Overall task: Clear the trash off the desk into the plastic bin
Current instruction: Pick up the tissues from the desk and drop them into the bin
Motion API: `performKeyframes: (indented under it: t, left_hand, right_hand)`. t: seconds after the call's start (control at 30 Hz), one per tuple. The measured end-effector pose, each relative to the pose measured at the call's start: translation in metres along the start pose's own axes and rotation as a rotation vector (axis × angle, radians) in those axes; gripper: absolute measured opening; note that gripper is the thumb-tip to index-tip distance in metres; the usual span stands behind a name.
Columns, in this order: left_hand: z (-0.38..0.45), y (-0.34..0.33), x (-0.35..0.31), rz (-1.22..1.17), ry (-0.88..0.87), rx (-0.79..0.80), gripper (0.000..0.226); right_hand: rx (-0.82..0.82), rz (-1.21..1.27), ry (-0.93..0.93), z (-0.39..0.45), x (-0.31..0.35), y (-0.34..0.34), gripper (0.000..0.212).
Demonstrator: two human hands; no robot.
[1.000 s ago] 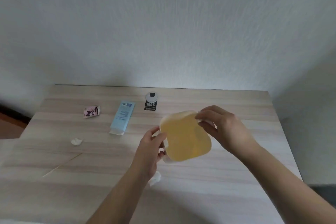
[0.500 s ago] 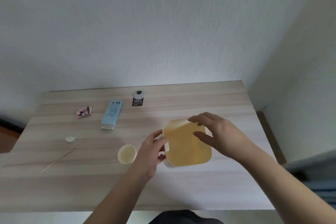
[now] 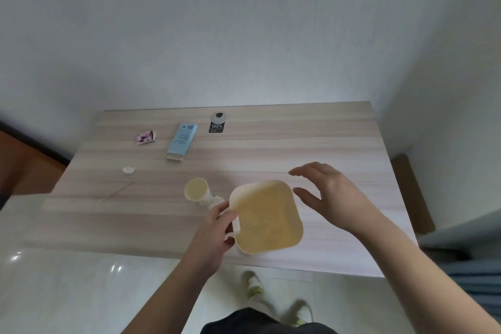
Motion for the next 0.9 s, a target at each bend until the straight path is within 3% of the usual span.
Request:
performKeyframes:
  t: [0.37, 0.77, 0.9]
  left_hand:
    - [-0.021, 0.087, 0.009, -0.044, -0.026, -0.065, 0.038]
    - [-0.015, 0.249, 0.031, -0.274, 0.008, -0.256, 0.029]
    - [-0.004, 0.284, 0.024, -0.275, -0.018, -0.244, 0.031]
  right_hand:
    - [0.072, 0.029, -0.034, 0.045, 0.022, -0.052, 0.035]
    - [0.321, -0.043, -0.109, 0.114, 0.079, -0.171, 0.040]
    - [0.362, -0.033, -0.163, 0.135, 0.091, -0.205, 0.041]
Point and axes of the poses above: each hand's wrist, its own z-axis towards the middle knuckle, its own y-axis out of the back of the hand, x = y × z, the point moved 7 cm from there along z, towards the middle knuckle, and after that the axes turned 6 degrees about y, right-handed, at the moved point
